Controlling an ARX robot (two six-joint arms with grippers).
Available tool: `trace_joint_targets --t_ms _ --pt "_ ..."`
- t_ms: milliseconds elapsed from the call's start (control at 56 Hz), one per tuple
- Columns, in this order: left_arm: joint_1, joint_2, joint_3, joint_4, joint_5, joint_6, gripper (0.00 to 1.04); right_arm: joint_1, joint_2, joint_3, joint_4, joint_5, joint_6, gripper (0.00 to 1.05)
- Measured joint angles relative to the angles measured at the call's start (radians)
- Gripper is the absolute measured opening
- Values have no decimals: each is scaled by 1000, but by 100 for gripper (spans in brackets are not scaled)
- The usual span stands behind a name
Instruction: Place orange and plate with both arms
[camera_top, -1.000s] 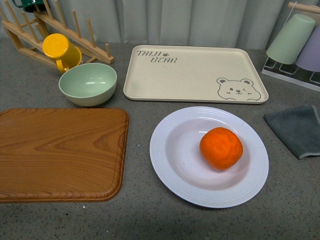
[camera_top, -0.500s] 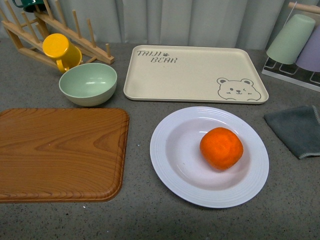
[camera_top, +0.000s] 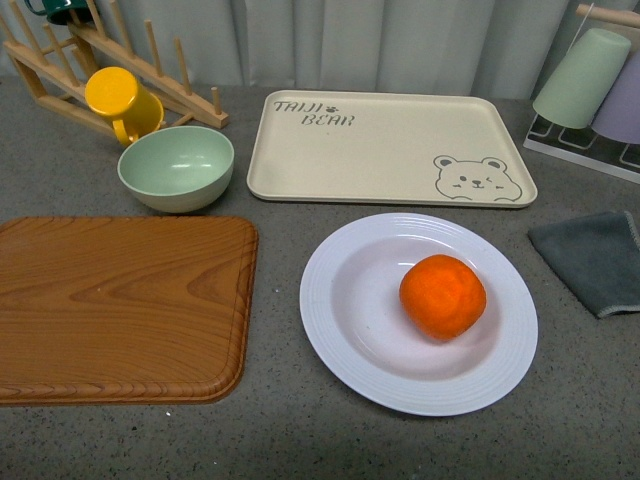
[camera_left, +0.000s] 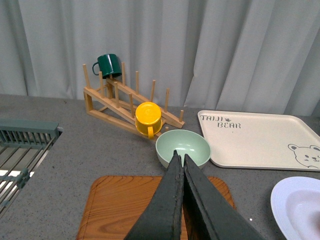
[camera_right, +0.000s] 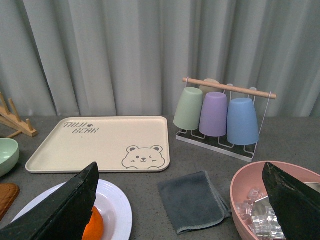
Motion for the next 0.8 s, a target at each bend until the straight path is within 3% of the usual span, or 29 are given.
trace_joint_targets --t_ms 89,429,536,571,804 --pt "0 -112 0 -131 0 0 4 0 0 0 0 0 0 96" --pt "0 -138 0 -141 1 0 4 0 0 0 0 0 0 96" --pt "0 -138 0 -142 0 0 20 35 91 20 -26 166 -76 96" --pt "0 -139 0 -142 0 0 27 34 142 20 3 177 -88 96" --pt "0 -139 0 -142 0 0 66 -37 637 72 422 56 -44 96"
